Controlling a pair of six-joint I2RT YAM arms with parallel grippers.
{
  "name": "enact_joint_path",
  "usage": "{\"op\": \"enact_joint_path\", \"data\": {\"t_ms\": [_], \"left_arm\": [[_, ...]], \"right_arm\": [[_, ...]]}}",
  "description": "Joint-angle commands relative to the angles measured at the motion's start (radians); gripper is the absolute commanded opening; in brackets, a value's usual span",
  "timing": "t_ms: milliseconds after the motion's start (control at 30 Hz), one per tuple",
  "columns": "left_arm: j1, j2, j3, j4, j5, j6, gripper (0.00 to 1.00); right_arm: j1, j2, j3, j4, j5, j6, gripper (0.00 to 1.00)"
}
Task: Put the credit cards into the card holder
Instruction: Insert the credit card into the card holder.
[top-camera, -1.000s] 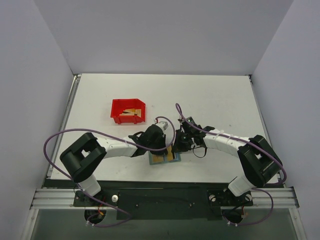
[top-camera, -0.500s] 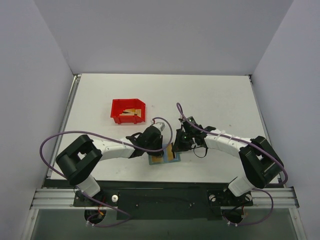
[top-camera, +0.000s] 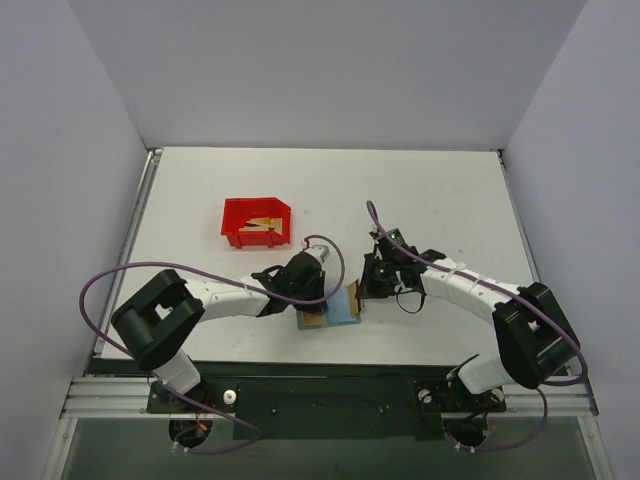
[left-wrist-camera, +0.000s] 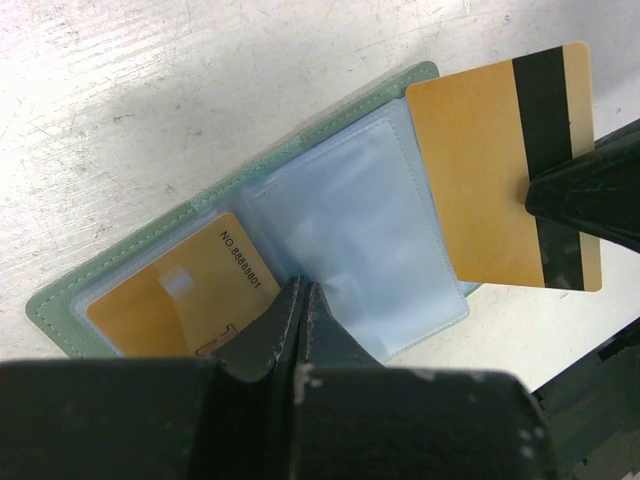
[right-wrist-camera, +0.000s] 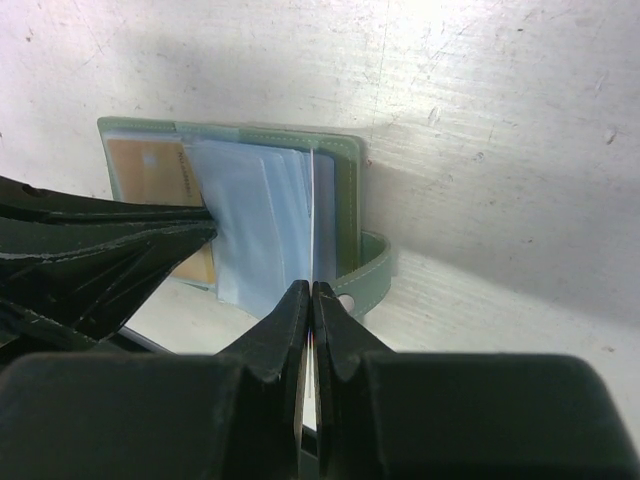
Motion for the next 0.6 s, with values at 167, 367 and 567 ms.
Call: {"op": "enact_joint_path", "data": {"t_ms": [167, 367, 567], "left_arm": [[0.002, -0.029, -0.028, -0.062, -0.024, 0.009, 0.00], [0.007, -0.022, -0.004, -0.065, -0.018, 0.019, 0.00], [0.007, 0.000, -0.024, -0.043, -0.006, 0.009, 0.00]], "right_arm": [[-0.002, 0.032, 0.000, -0.034, -0.024, -0.028, 0.00], [-0.004, -0.012, -0.004, -0.026, -0.013, -0.027, 0.00], [-0.002, -0.067, -0.027, -0.008, -0.008, -0.024, 0.00]]}}
